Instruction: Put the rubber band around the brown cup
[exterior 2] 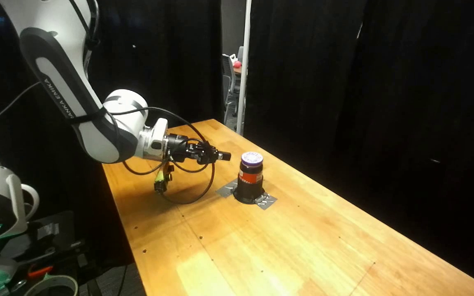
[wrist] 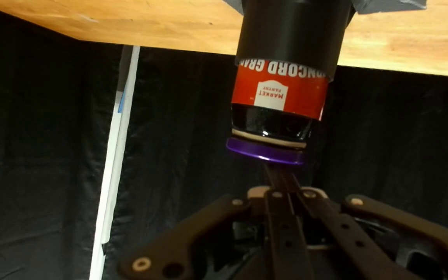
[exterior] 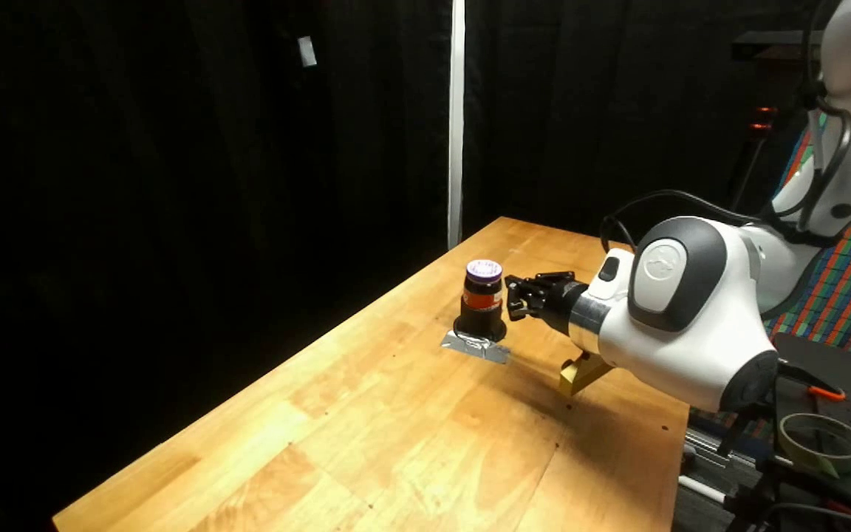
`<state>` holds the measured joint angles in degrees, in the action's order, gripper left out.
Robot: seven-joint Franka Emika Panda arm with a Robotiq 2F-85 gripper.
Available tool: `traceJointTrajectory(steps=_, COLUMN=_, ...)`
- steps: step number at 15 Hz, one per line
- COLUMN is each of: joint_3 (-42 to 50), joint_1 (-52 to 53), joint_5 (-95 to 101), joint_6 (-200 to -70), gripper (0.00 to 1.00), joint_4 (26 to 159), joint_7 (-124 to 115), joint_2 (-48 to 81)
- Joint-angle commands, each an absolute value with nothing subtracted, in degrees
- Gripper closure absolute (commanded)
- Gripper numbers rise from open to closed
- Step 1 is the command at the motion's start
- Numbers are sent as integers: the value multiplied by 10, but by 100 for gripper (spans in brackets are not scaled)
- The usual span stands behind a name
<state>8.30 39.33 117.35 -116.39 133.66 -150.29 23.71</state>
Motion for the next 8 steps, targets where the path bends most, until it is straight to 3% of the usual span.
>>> traceJointTrajectory(steps=1, joint_3=-24, joint_1=288, joint_5=1206, joint_6=-1103, gripper=98, joint_4=1369, joint_7=-1524, joint_2=201)
traceJointTrajectory(steps=2, joint_3=-48, joint_1=259, joint_5=1199, joint_6=-1109, gripper=73, joint_4=1368, joint_7=-1516, joint_2=198)
traceJointTrajectory(steps=4, joint_3=-88, joint_1=194, joint_5=1196, joint_6=-1208, gripper=69, joint_4=1369, joint_7=-1502, joint_2=181)
traceJointTrajectory(steps=5, joint_3=-100, joint_1=203, joint_5=1189, joint_6=-1135, gripper=88, joint_4=1354, joint_7=-1502, joint_2=217)
traceJointTrajectory(steps=7, joint_3=-113, joint_1=175, joint_5=1186, joint_6=-1181, gripper=71, joint_4=1356, joint_7=-1502, joint_2=206)
traceJointTrajectory(steps=8, joint_3=-114, joint_1=170, joint_5=1185, joint_6=-1188, gripper=69, joint_4=1356, joint_7=-1501, joint_2=203)
